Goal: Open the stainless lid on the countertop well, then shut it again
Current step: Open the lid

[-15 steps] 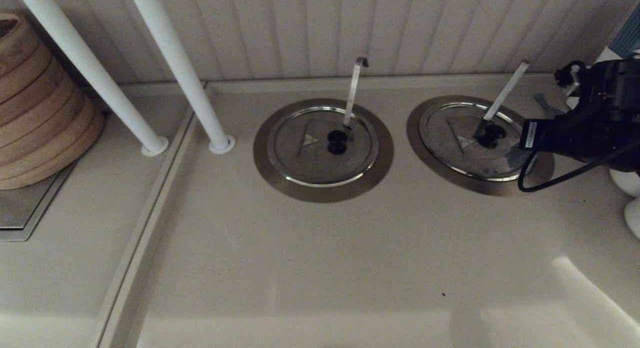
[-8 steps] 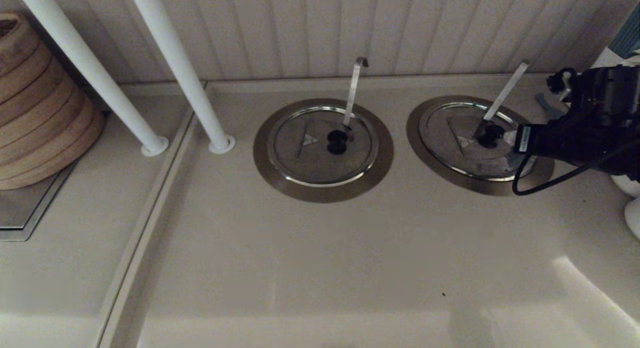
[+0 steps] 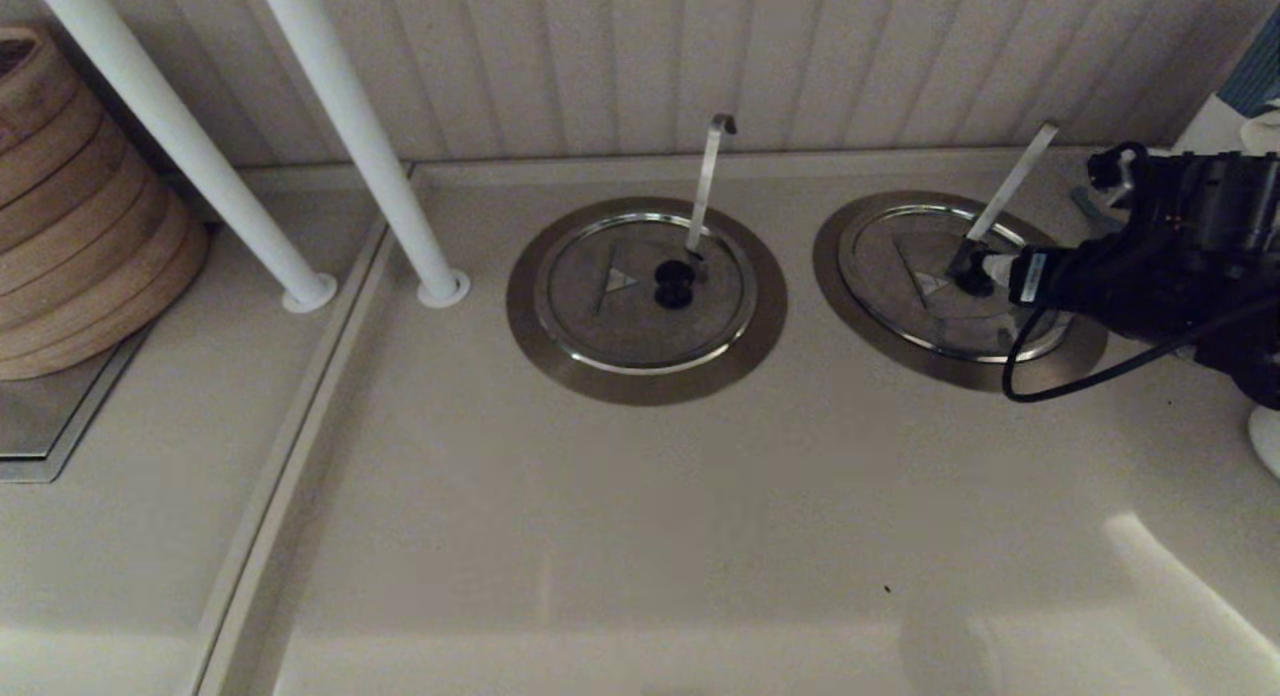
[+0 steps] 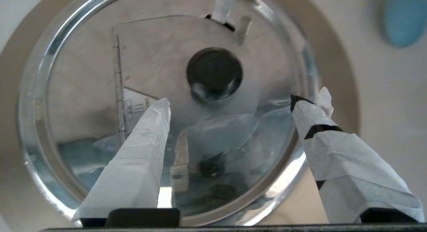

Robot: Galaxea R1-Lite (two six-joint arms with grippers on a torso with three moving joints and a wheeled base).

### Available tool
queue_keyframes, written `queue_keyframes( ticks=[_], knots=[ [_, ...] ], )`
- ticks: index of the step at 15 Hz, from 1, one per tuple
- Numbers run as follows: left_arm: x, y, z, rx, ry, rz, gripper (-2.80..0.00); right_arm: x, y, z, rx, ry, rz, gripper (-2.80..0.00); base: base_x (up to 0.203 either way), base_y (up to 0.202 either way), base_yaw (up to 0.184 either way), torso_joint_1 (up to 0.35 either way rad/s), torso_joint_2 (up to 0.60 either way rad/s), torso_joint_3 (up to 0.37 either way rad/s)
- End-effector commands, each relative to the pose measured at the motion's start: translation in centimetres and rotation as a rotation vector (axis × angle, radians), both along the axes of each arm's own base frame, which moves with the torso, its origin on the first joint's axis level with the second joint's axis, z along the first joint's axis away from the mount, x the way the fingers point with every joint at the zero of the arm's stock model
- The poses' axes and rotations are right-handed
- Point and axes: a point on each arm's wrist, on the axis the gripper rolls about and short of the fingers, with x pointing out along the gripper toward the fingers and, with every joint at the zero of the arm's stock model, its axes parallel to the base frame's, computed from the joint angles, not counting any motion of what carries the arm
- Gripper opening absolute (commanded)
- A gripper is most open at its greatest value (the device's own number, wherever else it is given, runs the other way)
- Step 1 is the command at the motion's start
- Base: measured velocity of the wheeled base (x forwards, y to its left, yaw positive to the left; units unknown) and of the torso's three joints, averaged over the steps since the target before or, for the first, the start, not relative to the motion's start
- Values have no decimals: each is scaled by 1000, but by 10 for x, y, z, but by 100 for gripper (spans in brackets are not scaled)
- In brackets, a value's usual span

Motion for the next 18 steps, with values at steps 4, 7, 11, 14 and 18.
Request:
queue_keyframes(
  ticks=[4,7,11,14,18],
  knots=[
    [0,0,0,-1,1,0,-280,14,-2,-12,17,-9,-7,0,0,0,0,0,0,0],
    [0,0,0,-1,1,0,-280,24,-4,-20,21,-34,-12,0,0,0,0,0,0,0],
    [0,0,0,-1,1,-1,-280,40,-4,-33,57,-115,-20,0,0,0,0,0,0,0],
    [0,0,0,-1,1,0,-280,49,-6,-38,119,-192,-32,0,0,0,0,0,0,0],
    [0,0,0,-1,1,0,-280,51,-6,-38,122,-200,-49,0,0,0,0,0,0,0]
  ],
)
